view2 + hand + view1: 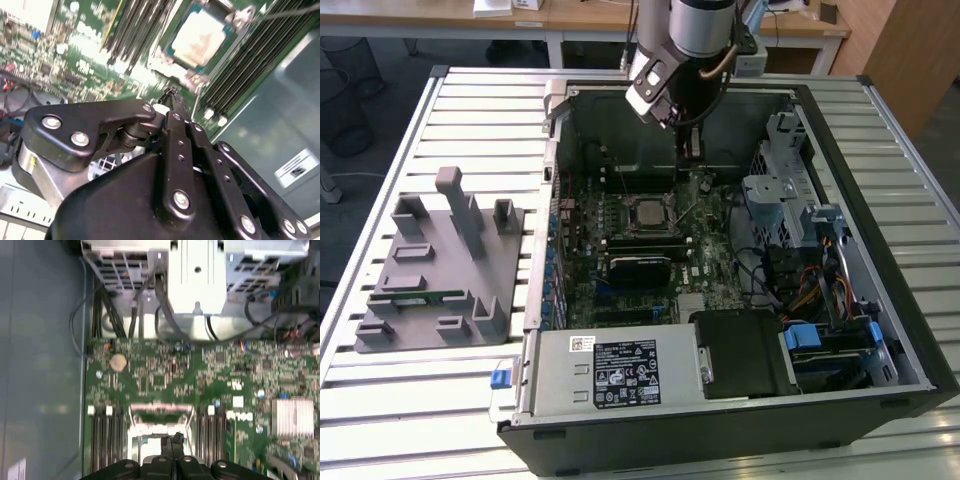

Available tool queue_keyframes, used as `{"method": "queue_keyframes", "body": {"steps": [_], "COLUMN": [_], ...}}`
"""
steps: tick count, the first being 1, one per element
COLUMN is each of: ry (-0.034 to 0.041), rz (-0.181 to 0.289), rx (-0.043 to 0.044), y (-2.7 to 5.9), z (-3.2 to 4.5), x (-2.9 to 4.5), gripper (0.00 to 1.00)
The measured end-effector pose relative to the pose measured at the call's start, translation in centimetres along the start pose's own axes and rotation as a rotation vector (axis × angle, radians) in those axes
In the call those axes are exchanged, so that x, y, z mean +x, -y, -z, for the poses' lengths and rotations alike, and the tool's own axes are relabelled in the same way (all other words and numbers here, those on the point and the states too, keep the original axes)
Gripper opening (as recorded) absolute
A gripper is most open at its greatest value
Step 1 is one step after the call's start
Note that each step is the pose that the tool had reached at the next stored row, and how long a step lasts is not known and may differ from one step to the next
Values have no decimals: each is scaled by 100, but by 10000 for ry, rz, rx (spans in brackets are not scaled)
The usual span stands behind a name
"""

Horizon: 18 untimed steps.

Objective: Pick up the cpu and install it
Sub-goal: 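Close the cpu cover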

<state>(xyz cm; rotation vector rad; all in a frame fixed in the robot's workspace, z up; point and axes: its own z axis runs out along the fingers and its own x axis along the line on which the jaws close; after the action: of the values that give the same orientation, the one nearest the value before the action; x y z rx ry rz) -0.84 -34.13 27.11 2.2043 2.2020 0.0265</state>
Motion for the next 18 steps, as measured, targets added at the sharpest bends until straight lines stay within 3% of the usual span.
{"method": "queue_keyframes", "body": {"steps": [18], "ry": [1], "rz": [1], "rx": [52], "y": [-333], "z": [-84], "x": [84], "gripper": [11]}}
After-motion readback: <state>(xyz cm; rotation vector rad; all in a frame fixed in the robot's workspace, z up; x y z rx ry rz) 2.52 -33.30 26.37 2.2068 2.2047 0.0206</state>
